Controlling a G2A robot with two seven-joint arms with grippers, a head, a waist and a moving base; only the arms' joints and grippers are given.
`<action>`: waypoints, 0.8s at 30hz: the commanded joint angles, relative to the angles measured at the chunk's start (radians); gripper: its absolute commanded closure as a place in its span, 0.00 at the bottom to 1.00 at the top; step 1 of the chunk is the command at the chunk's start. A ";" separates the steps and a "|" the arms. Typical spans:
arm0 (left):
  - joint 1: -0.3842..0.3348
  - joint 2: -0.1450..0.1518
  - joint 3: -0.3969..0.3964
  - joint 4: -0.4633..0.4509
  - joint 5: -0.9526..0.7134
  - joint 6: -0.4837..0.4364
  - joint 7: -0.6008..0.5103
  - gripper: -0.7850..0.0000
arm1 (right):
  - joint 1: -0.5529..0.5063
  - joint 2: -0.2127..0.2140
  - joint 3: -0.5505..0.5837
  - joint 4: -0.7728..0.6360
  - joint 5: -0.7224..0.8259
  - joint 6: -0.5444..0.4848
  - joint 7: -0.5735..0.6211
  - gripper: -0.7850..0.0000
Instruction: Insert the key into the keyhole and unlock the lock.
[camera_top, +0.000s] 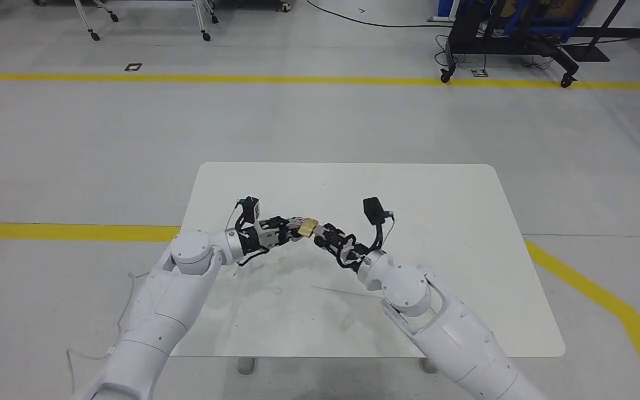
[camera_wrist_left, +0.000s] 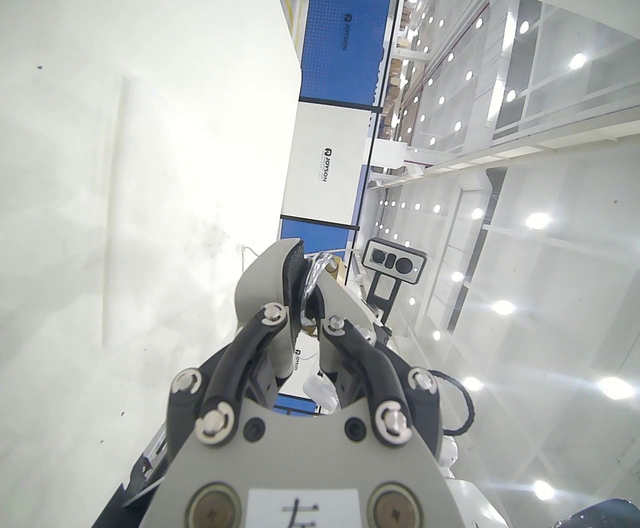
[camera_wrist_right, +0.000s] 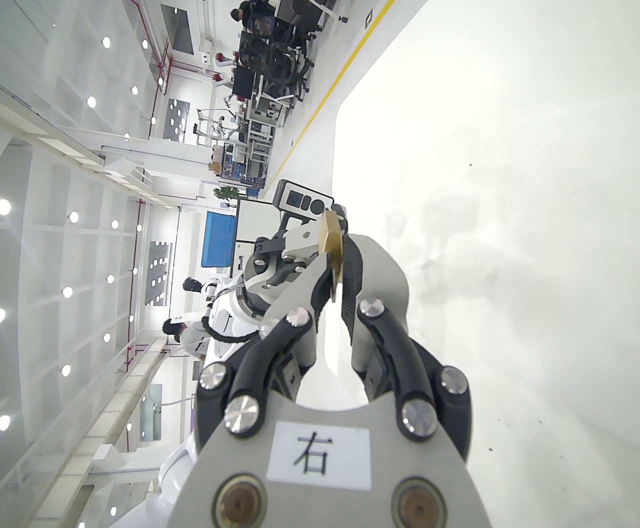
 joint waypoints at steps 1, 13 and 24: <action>0.001 0.000 -0.001 0.001 -0.002 -0.003 0.003 1.00 | 0.000 0.000 0.000 0.000 0.000 0.000 0.000 0.00; 0.035 0.003 -0.019 -0.041 0.037 -0.080 0.118 1.00 | -0.038 0.003 0.048 -0.020 0.130 -0.115 0.080 0.00; 0.073 0.000 -0.050 -0.112 -0.075 -0.038 0.157 1.00 | -0.059 0.001 0.120 0.068 0.419 -0.274 0.283 0.60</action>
